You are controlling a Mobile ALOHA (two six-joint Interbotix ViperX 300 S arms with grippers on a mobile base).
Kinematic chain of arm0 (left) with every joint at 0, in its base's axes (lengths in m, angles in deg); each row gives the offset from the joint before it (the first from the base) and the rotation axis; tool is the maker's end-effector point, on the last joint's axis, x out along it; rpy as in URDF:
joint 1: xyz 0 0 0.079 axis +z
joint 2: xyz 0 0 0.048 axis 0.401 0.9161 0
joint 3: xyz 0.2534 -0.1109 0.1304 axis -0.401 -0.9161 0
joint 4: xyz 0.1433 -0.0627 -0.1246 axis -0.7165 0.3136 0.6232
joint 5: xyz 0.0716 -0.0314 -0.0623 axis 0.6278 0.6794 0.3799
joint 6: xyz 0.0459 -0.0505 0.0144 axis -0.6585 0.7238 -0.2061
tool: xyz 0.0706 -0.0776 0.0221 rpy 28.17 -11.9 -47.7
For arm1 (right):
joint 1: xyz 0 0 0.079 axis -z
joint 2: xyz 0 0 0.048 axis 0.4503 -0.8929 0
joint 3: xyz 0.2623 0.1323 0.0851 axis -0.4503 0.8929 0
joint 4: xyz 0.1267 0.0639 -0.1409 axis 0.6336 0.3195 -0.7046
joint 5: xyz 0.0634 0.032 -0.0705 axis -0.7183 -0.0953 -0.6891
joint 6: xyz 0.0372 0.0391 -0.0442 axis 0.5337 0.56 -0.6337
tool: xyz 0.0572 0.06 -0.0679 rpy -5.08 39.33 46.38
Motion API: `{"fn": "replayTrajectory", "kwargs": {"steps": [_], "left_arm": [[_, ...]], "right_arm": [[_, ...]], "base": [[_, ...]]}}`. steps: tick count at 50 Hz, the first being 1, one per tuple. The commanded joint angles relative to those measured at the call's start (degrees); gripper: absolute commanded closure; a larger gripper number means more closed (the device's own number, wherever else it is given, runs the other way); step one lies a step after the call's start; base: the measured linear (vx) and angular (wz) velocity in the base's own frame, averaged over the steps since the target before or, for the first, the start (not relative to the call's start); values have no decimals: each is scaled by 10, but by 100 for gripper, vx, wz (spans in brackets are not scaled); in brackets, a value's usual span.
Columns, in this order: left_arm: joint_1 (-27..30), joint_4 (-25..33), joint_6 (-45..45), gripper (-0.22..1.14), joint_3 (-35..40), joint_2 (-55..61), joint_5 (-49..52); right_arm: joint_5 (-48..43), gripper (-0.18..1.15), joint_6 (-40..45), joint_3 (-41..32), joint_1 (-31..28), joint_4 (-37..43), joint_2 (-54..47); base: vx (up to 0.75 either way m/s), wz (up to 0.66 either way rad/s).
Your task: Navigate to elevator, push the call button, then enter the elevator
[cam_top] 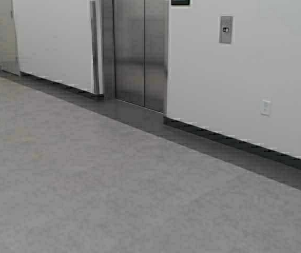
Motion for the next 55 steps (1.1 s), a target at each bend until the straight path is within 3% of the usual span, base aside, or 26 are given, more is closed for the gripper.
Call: {"fn": "replayTrajectory", "kwargs": {"steps": [1, 55], "left_arm": [[0, 1, 3, 89, 9, 3, -4], [0, 1, 1, 89, 12, 1, -4]], "right_arm": [[-5, 92, -1, -6, -1, 0, -3], [4, 92, -7, 2, 0, 0, 4]], "base": [[71, 3], [65, 6]]}}
